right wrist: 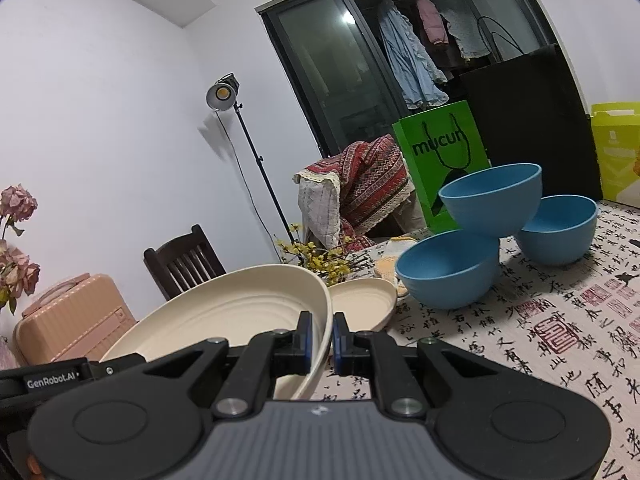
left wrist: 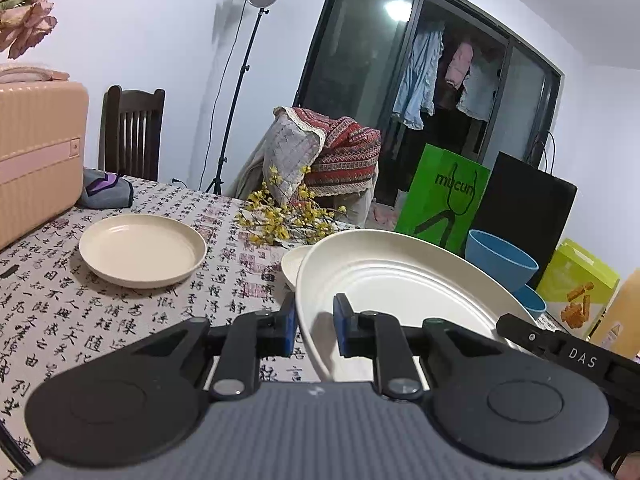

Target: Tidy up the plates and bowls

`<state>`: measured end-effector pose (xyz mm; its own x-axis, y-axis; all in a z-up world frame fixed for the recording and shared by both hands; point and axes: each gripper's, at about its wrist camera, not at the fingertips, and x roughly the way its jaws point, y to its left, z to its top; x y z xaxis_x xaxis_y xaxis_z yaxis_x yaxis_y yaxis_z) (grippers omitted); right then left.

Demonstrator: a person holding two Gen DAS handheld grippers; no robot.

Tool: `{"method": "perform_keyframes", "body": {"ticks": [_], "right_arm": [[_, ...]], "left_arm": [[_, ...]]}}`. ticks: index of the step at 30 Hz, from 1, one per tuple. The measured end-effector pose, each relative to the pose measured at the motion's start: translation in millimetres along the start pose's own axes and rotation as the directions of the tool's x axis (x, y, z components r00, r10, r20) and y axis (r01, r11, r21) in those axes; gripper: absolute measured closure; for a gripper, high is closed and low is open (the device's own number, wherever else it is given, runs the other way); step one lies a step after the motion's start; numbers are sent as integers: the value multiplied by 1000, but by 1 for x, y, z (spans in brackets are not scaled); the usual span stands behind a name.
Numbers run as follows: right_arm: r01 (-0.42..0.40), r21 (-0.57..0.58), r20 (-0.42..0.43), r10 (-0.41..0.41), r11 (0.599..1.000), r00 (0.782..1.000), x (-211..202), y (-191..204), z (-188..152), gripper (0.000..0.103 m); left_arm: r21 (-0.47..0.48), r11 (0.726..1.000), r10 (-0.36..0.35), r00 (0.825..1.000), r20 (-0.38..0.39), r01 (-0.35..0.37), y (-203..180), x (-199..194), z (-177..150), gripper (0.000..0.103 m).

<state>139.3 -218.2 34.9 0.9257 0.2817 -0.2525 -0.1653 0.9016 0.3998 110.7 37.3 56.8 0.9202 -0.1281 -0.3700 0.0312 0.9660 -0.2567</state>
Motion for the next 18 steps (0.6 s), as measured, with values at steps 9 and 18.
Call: {"method": "perform_keyframes", "body": {"ticks": [9, 18], "right_arm": [[22, 11, -11, -22, 1000, 1000, -4, -14, -11, 93], [46, 25, -26, -45, 999, 999, -6, -25, -23, 93]], "left_arm": [[6, 1000, -14, 1000, -26, 14, -4, 5, -17, 84], [16, 1000, -22, 998, -54, 23, -8, 11, -30, 84]]}}
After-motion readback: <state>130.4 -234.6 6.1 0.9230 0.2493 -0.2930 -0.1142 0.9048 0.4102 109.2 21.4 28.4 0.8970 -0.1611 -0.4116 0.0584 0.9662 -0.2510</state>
